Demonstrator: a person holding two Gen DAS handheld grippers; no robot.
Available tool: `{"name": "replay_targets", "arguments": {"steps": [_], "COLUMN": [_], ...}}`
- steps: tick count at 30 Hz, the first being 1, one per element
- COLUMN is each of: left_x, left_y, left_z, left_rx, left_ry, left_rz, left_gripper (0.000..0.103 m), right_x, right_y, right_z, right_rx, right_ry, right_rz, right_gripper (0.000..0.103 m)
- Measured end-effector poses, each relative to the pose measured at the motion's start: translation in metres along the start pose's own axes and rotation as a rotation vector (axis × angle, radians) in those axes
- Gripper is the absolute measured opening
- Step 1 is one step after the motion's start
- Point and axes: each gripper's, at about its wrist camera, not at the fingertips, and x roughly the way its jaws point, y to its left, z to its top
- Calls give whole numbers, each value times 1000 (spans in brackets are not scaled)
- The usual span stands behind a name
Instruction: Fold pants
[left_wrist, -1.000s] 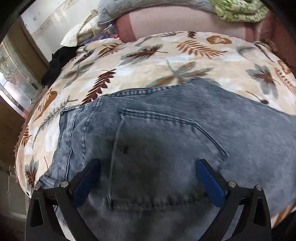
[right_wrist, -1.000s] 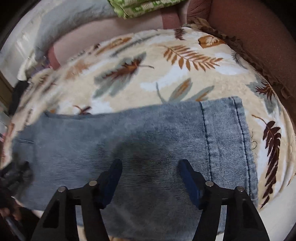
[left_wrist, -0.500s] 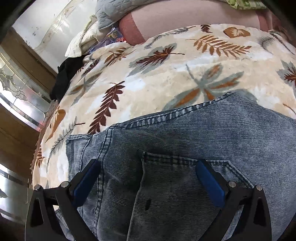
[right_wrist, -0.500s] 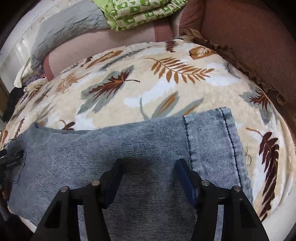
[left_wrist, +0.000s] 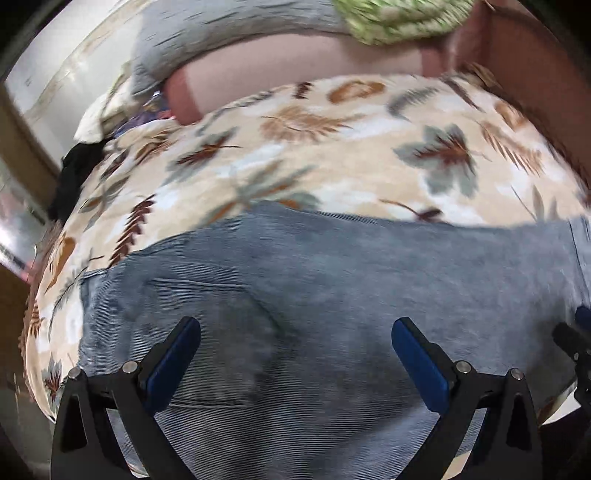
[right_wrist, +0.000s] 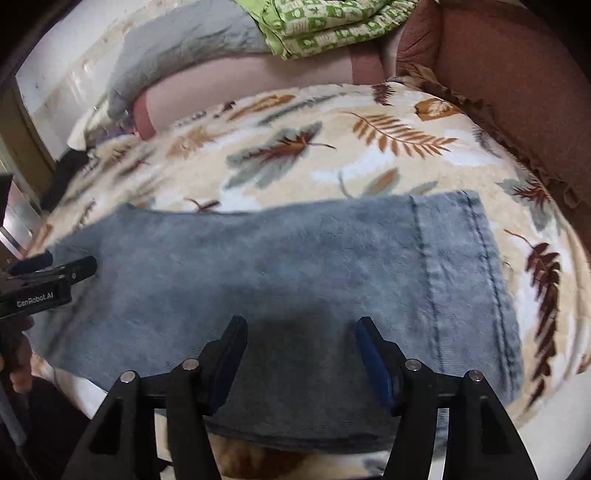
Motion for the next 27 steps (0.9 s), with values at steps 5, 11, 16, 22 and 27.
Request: {"name": "replay_targets", "arguments": {"steps": [5, 11, 16, 22, 27], "left_x": [30, 41, 41, 29, -24], "left_y": [-26, -11, -10, -12, -33], "left_z": [-6, -8, -14, -13, -5], "left_rx": [34, -76, -114, -102, -29], "left_ry": [88, 118, 77, 114, -43], "left_rz": [18, -59, -66, -60, -151], "left_gripper": [103, 103, 103, 103, 103], "right_x": [6, -2, -13, -39, -68], "right_y": [-13, -14, -19, -42, -72], "right_z": [-13, -33, -53, -58, -41], "right_rx": [0, -60, -96, -51, -34], "right_ry": [22, 44, 54, 36, -77], "right_rz": [-13, -17, 12, 107, 41], "right_gripper": [65, 66, 66, 66, 66]}}
